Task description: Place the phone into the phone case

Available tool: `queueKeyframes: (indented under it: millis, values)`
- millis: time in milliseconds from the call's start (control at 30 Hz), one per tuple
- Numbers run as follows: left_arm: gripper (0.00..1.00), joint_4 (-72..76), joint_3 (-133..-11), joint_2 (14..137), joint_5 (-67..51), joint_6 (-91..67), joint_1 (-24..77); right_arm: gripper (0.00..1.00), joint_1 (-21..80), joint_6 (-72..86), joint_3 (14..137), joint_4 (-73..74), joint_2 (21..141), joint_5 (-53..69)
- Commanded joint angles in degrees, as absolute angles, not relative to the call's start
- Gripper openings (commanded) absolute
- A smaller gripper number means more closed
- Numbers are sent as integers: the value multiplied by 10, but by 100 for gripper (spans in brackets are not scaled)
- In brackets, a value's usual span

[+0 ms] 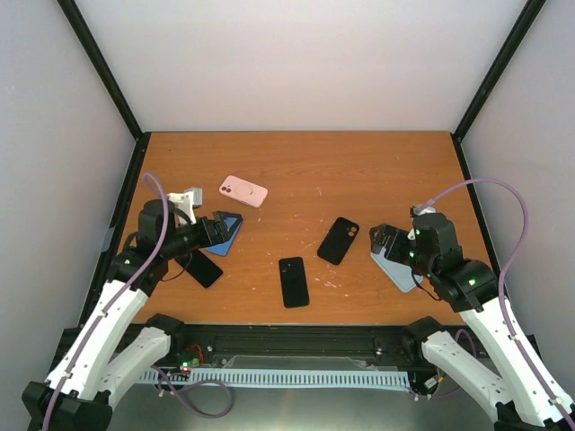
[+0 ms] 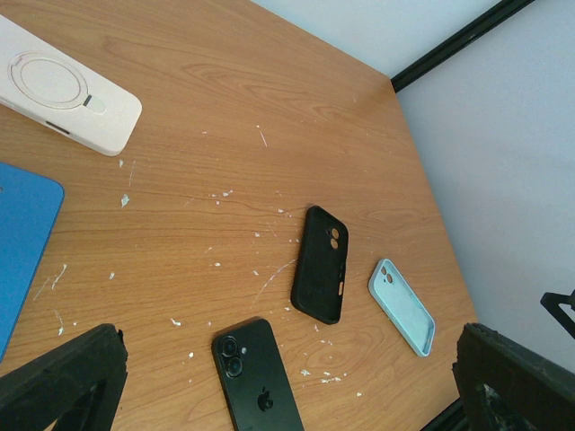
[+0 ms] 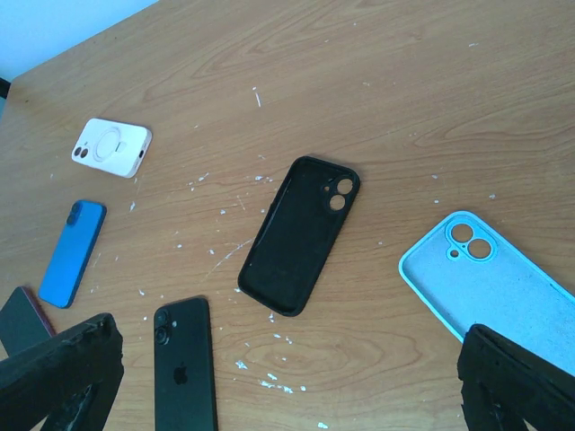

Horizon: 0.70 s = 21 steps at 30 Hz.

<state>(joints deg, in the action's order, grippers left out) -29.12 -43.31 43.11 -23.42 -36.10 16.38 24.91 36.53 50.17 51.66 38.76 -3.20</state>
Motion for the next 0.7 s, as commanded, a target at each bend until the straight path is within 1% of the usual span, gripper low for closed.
queueKeyframes:
  millis: [0,233,433,467,533,667]
  values:
    - [99,-278,-435,438,-233,-360,157,100,255,376,501,521,381,-36]
    - [99,-288,-436,460,-209,-353,157,100,255,380,481,518,401,-33]
    - [99,-275,-421,471,-205,-352,157,100,255,347,456,499,472,-13]
    - [99,-276,-422,475,-204,-352,157,98,255,344,451,496,487,-24]
    - [99,-278,-423,485,-205,-350,157,91,255,336,445,489,522,-50]
    - [99,-280,-418,505,-205,-341,158,71,253,331,431,443,603,-65]
